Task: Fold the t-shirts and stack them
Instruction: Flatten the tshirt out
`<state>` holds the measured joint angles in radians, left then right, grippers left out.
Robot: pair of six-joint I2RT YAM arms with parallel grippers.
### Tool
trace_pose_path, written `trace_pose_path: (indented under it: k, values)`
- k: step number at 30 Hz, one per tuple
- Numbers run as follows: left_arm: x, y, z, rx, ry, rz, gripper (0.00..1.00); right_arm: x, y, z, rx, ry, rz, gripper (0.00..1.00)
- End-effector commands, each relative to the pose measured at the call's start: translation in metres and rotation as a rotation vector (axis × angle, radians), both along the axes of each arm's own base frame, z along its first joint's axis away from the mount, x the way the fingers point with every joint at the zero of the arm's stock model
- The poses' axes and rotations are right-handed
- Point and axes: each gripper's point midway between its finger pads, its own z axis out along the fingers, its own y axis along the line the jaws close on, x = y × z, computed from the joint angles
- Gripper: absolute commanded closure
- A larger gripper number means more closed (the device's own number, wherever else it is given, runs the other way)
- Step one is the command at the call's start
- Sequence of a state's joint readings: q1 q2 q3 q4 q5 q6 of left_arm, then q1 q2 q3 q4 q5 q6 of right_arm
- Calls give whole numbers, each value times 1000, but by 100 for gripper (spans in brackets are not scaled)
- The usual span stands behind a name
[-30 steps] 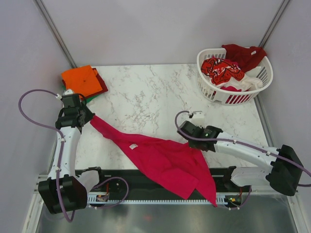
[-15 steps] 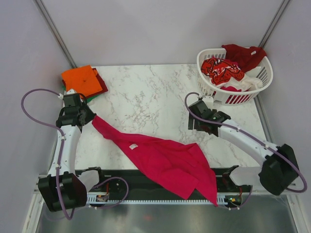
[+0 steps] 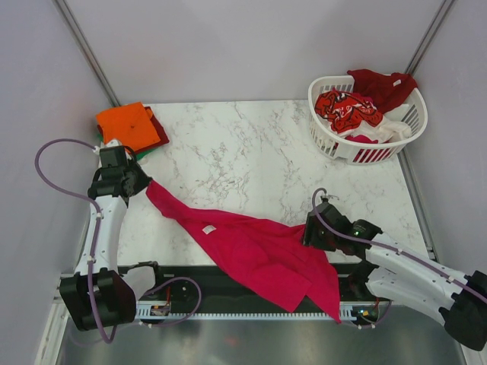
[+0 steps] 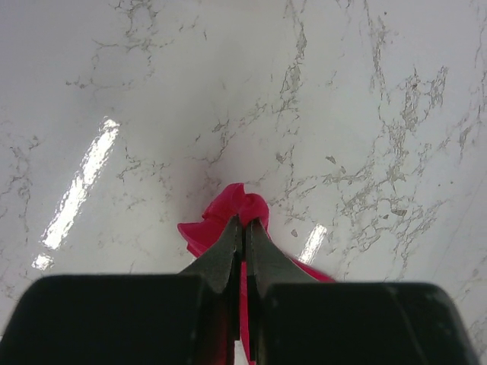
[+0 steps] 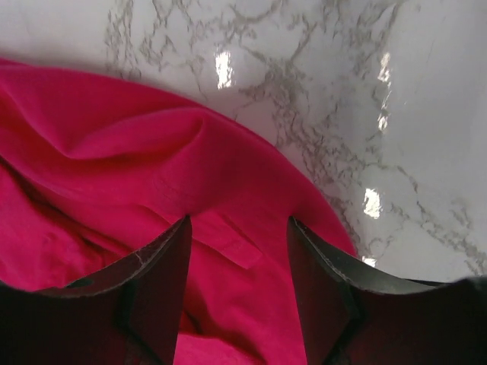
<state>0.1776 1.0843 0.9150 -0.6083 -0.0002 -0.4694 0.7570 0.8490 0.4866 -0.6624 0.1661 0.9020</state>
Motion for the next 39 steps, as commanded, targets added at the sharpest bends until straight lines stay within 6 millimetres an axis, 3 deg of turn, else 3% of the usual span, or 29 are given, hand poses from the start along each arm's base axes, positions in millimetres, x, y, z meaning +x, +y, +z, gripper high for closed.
trace_pose_path:
  k: [1, 8, 16, 24, 32, 39]
  values:
    - [5, -3, 3, 6, -23, -48, 98, -7, 16, 1, 75, 25, -35, 39]
    - [4, -3, 2, 6, -21, -48, 98, -21, 22, -9, 81, 50, -33, 47]
    - [5, -4, 1, 2, -19, -53, 98, -46, 24, -27, 51, 88, -9, 47]
    - [5, -5, 0, -2, -18, -59, 98, -38, 4, -26, -44, 36, -44, 47]
    - [5, -5, 0, -1, -20, -58, 98, -41, 12, -45, -39, 65, -25, 48]
    - [5, -5, 0, 0, -18, -59, 98, -40, 17, -45, -59, 60, 2, 58]
